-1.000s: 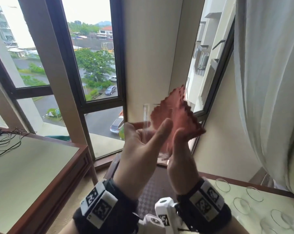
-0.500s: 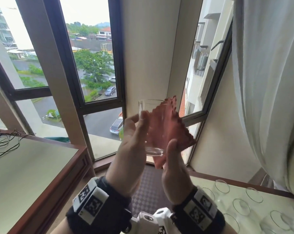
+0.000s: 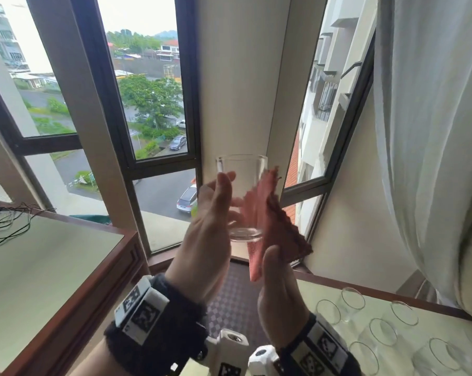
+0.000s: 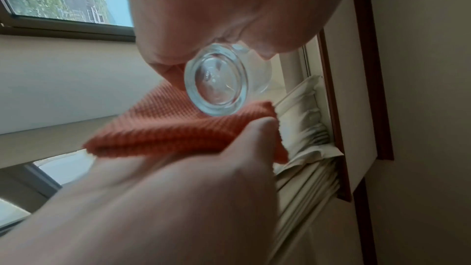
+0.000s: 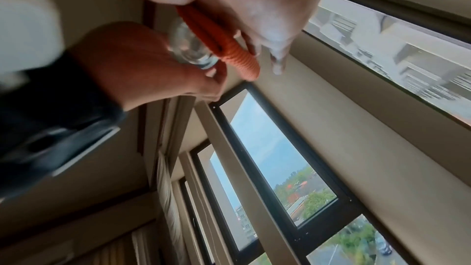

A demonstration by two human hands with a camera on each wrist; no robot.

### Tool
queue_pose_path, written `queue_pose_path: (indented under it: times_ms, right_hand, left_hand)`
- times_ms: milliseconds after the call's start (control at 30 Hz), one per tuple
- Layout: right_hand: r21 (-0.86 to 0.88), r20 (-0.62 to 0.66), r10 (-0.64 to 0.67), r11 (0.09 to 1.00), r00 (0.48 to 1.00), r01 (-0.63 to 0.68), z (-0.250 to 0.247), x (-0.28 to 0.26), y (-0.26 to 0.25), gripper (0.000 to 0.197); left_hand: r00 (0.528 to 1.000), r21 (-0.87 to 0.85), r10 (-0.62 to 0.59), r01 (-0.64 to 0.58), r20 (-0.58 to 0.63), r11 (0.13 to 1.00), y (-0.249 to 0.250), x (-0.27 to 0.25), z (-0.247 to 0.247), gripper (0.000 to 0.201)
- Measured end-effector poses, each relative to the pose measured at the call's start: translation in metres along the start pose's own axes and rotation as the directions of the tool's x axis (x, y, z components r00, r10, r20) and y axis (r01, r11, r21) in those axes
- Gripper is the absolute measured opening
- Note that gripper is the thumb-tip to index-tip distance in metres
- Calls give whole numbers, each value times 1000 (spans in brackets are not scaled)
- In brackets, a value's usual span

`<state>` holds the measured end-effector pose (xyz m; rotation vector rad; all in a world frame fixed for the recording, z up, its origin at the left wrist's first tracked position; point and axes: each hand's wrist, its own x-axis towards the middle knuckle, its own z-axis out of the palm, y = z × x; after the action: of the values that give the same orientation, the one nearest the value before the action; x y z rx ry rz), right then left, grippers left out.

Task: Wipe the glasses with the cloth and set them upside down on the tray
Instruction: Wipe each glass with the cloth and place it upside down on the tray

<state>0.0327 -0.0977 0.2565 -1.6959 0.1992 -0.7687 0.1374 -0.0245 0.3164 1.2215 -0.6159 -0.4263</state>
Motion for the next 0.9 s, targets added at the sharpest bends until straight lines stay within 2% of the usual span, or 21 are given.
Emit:
queue_pose_path:
  times_ms: [33, 100, 133, 200, 233, 300, 333, 433, 500, 567, 633, 733, 767, 800, 833, 867, 900]
  right_hand:
    - [-32, -44, -25, 999, 999, 24, -2, 6, -2, 86]
    - [-105, -144, -139, 987, 980, 125, -9, 21, -13, 31]
    - [-178, -153, -195, 970, 969, 167, -16, 28, -13, 35]
    - [-168, -147, -225, 965, 963, 200, -21, 42, -32, 36]
    - [-227, -140, -304, 936, 942, 269, -22, 45, -39, 33]
    - [-300, -61, -465, 852, 883, 428, -12, 41, -51, 39]
    - [-314, -21, -486, 833, 874, 455, -8, 36, -47, 40]
    - [-144, 87, -401, 901, 912, 410, 1, 10, -28, 48]
    - [-180, 80, -344, 918, 935, 353, 4, -8, -10, 56]
    - [-155, 17, -166, 974, 986, 167, 0, -12, -2, 64]
    - [-74, -4, -43, 996, 999, 43, 0, -6, 2, 61]
    - [-39, -19, 21, 999, 1000, -22, -9, 18, 0, 72]
    - [-64, -38, 8, 998, 999, -11, -13, 27, -1, 71]
    - [-80, -49, 4, 997, 999, -8, -18, 35, -4, 62]
    - [-53, -57, 13, 998, 998, -16, -21, 39, -14, 47]
    - [-78, -89, 34, 996, 995, -41, -21, 45, -19, 14]
    - [-49, -149, -4, 999, 989, -3, -21, 47, -24, 31]
  left_hand:
    - [999, 6, 13, -13, 29, 1000, -2, -4, 3, 55]
    - [995, 85, 38, -46, 89, 995, -6, -13, 11, 55]
    - [992, 128, 56, -70, 109, 989, -6, -17, 15, 57]
    - [993, 134, 37, -53, 116, 990, -8, -19, 21, 64]
    - [995, 129, 17, -29, 97, 991, -11, -17, 20, 66]
    - [999, 99, -12, 8, 40, 995, -15, -12, 20, 67]
    - [1000, 66, -20, 20, 11, 998, -13, -10, 20, 70]
    - [996, -70, -37, 31, -76, 997, 3, -3, 17, 75]
    - [991, -105, -32, 18, -129, 994, 9, 4, 11, 75]
    - [989, -65, -55, 46, -138, 997, 8, 9, 7, 88]
    - [989, -48, -94, 89, -115, 995, 5, 7, 8, 97]
    - [997, 26, -78, 78, -20, 997, -4, -4, 14, 72]
    - [998, 48, -70, 70, 7, 996, -9, -8, 14, 68]
    - [998, 76, -61, 59, 32, 995, -14, -11, 16, 69]
    - [997, 106, -56, 50, 56, 993, -18, -14, 17, 72]
    - [996, 129, -47, 37, 77, 991, -20, -16, 17, 75]
    - [995, 141, -33, 20, 92, 990, -19, -17, 19, 75]
